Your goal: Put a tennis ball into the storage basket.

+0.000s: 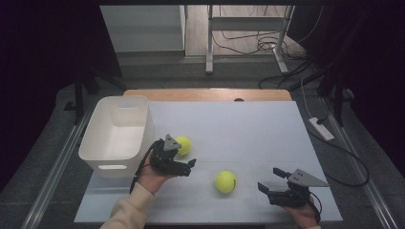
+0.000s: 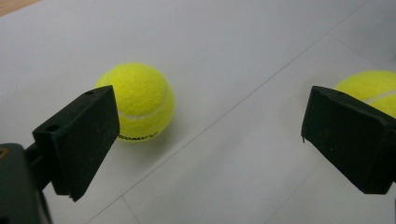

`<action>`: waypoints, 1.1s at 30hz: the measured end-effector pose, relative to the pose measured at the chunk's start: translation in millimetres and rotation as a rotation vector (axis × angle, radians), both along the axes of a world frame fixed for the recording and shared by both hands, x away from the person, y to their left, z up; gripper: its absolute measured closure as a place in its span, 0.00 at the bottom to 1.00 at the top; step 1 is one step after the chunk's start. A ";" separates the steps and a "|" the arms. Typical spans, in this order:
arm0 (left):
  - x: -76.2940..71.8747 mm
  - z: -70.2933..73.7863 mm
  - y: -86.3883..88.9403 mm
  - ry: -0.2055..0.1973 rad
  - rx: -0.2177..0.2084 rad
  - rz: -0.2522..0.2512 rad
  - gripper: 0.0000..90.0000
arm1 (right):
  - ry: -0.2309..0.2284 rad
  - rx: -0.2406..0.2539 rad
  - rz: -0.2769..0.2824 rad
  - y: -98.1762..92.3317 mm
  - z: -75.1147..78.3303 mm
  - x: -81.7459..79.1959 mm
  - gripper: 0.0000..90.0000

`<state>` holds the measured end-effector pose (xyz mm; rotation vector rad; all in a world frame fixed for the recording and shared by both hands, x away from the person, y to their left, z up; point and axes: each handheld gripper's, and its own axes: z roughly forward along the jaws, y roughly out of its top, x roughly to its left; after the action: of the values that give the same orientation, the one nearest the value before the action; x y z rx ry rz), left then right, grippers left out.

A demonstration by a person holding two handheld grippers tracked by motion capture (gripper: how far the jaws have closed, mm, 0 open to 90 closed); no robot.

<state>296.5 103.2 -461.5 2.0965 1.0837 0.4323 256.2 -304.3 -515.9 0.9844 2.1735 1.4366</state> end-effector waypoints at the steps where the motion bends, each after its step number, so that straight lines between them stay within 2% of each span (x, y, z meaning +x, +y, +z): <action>1: 2.3 -0.3 -0.9 0.004 0.004 0.002 0.06 | -0.002 0.002 -0.001 0.4 -0.4 0.0 0.15; 22: 31.9 -9.6 -2.7 0.063 0.023 0.063 0.06 | -0.001 -0.004 -0.001 -0.2 -1.0 0.0 0.15; 33: 48.0 -13.5 -5.3 0.091 0.052 0.089 0.06 | 0.002 -0.006 0.003 -0.1 -1.2 -0.1 0.15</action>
<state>344.5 97.9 -474.9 2.1365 1.2342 0.4154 256.0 -304.4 -517.1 0.9814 2.1797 1.4301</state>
